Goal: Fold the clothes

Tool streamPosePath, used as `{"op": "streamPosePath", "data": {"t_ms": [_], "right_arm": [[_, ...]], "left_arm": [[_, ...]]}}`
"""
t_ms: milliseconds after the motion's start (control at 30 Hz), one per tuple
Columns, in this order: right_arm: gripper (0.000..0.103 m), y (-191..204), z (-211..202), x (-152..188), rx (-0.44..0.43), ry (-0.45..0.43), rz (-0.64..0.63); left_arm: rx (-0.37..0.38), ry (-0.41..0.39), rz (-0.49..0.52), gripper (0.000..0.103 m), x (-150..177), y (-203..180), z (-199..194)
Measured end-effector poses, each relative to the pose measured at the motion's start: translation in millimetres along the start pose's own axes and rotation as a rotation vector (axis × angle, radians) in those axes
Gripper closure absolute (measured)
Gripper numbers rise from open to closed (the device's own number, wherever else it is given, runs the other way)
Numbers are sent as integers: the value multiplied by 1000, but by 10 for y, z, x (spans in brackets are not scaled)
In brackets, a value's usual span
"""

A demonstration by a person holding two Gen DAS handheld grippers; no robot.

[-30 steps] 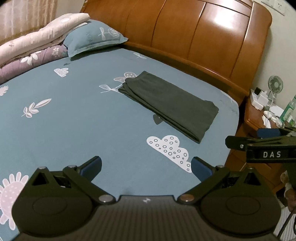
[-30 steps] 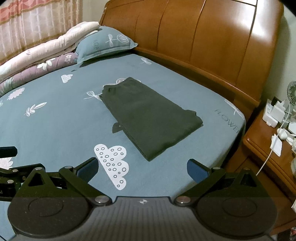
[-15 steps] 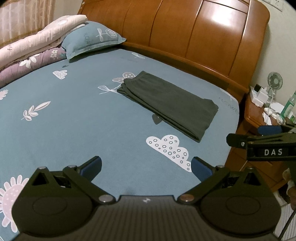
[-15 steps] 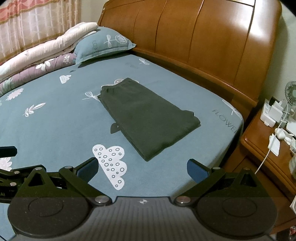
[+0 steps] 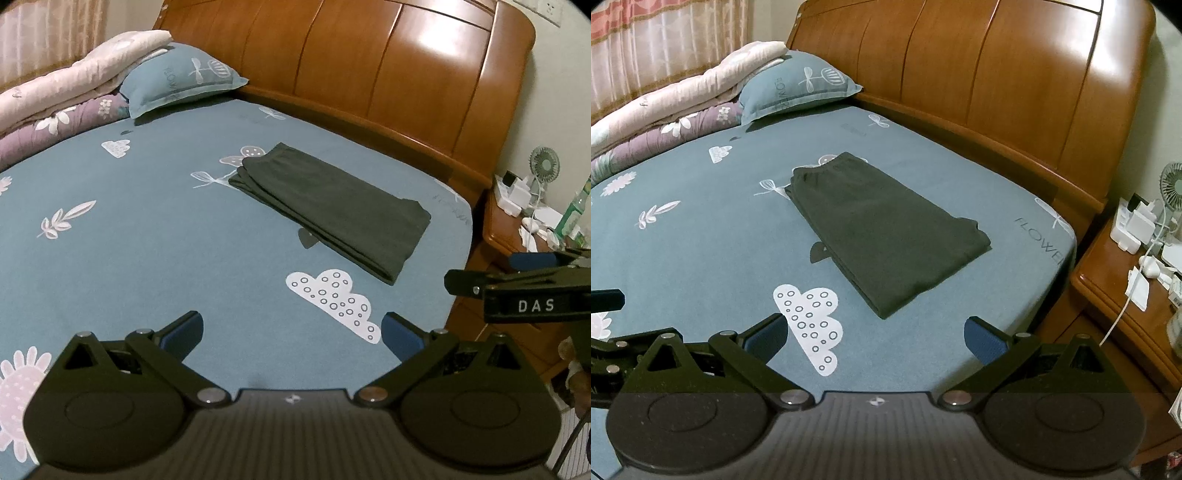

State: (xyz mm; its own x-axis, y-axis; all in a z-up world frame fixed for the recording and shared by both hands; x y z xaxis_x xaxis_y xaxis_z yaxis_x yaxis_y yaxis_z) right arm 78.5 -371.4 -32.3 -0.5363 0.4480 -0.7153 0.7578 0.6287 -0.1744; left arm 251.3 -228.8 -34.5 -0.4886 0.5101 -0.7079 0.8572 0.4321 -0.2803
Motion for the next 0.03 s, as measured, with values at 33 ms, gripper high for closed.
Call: {"op": "streamPosePath", "data": {"t_ms": [33], "right_arm": [[0, -1, 1, 5, 2, 0, -1]], "left_arm": [[3, 2, 3, 1, 2, -7, 3]]}}
Point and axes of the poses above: each gripper's, at about its wrist camera, not at the fingertips, and z roughly the way its jaws point, y to its left, x to its underside, the point moved 6 cm from there along z, roughly the way its jaws point, and after that the axes turned 13 degrees about x, right-handed, at the moved point
